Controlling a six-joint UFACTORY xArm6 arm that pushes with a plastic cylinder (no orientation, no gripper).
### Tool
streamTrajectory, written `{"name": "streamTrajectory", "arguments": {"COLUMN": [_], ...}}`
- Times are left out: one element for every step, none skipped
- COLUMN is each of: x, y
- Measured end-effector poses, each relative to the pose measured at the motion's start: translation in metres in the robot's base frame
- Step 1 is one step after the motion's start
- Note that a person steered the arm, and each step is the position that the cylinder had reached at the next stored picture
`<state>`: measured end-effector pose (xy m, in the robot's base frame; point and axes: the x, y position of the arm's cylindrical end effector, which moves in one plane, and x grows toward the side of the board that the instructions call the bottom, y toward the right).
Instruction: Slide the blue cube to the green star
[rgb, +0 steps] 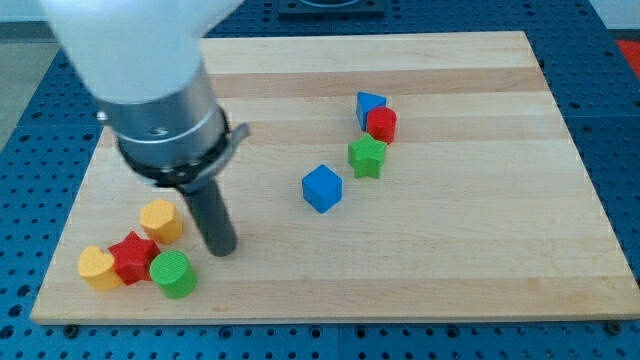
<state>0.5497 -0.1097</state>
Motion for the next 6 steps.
{"name": "streamTrajectory", "arguments": {"x": [0.000,-0.013,-0.040,-0.042,-0.061,-0.102], "y": [0.002,0.037,0.099,0.117,0.143,0.166]}}
